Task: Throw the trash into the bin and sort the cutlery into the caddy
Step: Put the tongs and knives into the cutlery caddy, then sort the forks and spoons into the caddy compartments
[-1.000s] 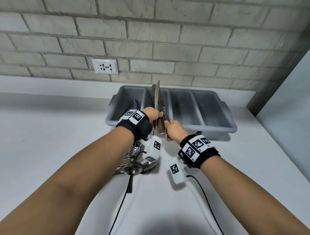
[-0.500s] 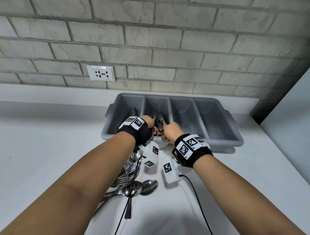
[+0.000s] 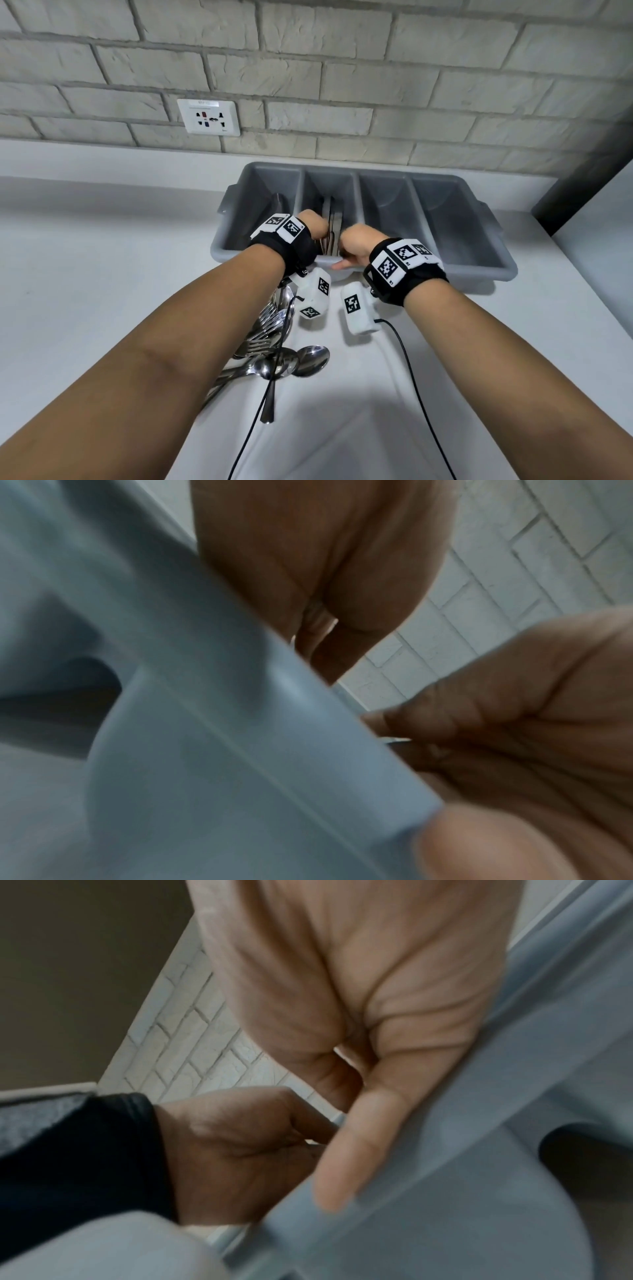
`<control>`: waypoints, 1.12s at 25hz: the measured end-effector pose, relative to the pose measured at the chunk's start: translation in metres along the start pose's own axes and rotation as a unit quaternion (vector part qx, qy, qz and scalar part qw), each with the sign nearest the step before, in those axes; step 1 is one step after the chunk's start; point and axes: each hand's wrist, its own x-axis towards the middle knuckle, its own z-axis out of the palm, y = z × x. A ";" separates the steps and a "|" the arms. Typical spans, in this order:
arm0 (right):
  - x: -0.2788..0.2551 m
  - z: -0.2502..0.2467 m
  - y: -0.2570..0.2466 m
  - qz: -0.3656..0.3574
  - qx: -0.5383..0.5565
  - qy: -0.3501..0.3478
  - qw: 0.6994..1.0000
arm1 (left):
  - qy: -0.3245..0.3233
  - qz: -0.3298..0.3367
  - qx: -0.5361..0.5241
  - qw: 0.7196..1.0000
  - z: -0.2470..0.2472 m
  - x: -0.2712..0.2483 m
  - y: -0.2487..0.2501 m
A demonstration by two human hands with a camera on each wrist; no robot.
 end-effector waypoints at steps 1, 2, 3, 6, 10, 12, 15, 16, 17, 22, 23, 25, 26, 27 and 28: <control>-0.004 0.002 0.001 -0.021 -0.008 0.012 1.000 | 0.002 -0.043 -0.115 0.992 -0.008 0.001 0.000; -0.009 0.005 0.003 -0.044 0.005 0.039 0.998 | 0.012 -0.009 -0.124 0.992 -0.010 0.002 -0.003; -0.013 0.009 0.008 -0.063 0.022 0.081 0.994 | 0.000 0.019 -0.085 0.996 -0.015 -0.010 -0.006; -0.037 0.025 0.023 -0.177 -0.087 0.191 0.962 | -0.005 0.042 -0.105 0.994 -0.032 -0.032 -0.026; -0.076 0.053 0.049 -0.252 -0.194 0.123 0.940 | -0.004 0.064 0.027 0.998 -0.049 -0.082 -0.064; -0.081 0.067 0.063 -0.204 -0.255 0.028 0.945 | -0.015 0.065 0.113 0.991 -0.052 -0.104 -0.087; -0.076 0.087 0.082 -0.126 -0.390 -0.069 0.910 | -0.052 0.017 0.258 0.965 -0.047 -0.127 -0.124; -0.074 0.092 0.086 -0.112 -0.413 -0.068 0.901 | -0.053 0.002 0.299 0.953 -0.046 -0.132 -0.132; -0.073 0.098 0.088 -0.103 -0.416 -0.059 0.901 | -0.047 -0.007 0.341 0.939 -0.045 -0.135 -0.142; -0.073 0.112 0.076 -0.124 -0.372 -0.059 0.918 | -0.017 0.006 0.385 0.923 -0.043 -0.128 -0.175; -0.072 0.113 0.075 -0.126 -0.363 -0.060 0.921 | -0.011 0.009 0.381 0.925 -0.043 -0.126 -0.178; -0.069 0.113 0.076 -0.118 -0.352 -0.059 0.927 | -0.005 0.015 0.375 0.927 -0.042 -0.121 -0.182; -0.068 0.113 0.078 -0.115 -0.349 -0.056 0.929 | -0.001 0.018 0.371 0.928 -0.042 -0.118 -0.184; -0.067 0.111 0.078 -0.113 -0.345 -0.052 0.930 | 0.000 0.016 0.369 0.929 -0.044 -0.116 -0.186; -0.067 0.109 0.078 -0.108 -0.344 -0.050 0.931 | -0.001 0.013 0.369 0.929 -0.045 -0.114 -0.185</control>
